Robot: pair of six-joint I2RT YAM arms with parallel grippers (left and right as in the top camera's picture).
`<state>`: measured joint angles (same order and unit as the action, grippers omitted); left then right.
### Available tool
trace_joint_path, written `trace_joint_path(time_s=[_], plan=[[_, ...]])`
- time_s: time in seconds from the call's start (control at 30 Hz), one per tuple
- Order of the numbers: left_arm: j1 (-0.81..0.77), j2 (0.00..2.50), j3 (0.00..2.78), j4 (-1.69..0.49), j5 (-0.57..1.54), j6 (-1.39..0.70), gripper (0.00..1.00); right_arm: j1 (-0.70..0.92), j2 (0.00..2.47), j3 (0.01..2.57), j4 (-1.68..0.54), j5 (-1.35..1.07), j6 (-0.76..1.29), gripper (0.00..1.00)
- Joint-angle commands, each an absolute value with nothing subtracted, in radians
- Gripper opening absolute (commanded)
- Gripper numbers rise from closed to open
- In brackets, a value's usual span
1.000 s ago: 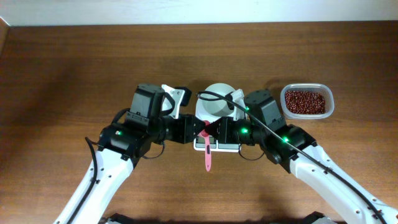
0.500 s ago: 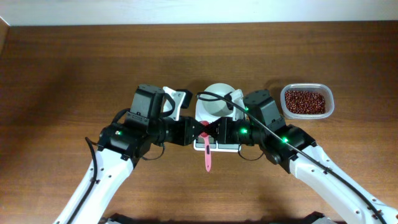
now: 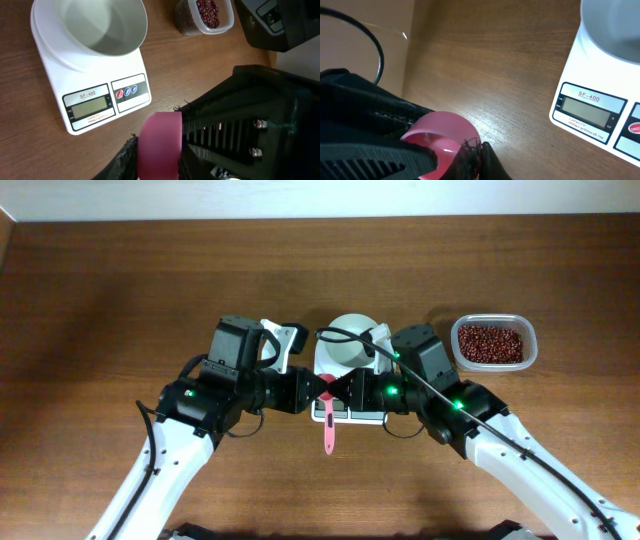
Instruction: Scoop and weigh 50g on scale
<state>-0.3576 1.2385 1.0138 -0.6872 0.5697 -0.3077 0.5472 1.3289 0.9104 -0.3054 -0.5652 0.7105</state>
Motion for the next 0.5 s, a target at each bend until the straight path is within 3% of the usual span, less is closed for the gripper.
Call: trace_joint_path(time_s=[0.0,0.47], plan=[[-0.355,1.245,1.022,-0.688,0.548,-0.302,0.18,0.550,1.323,0.916,-0.291,-0.577,0.714,0.15],[-0.355,1.245,1.022,-0.682,0.417,-0.302,0.17,0.550,1.323,0.916,-0.269,-0.595,0.714,0.22]])
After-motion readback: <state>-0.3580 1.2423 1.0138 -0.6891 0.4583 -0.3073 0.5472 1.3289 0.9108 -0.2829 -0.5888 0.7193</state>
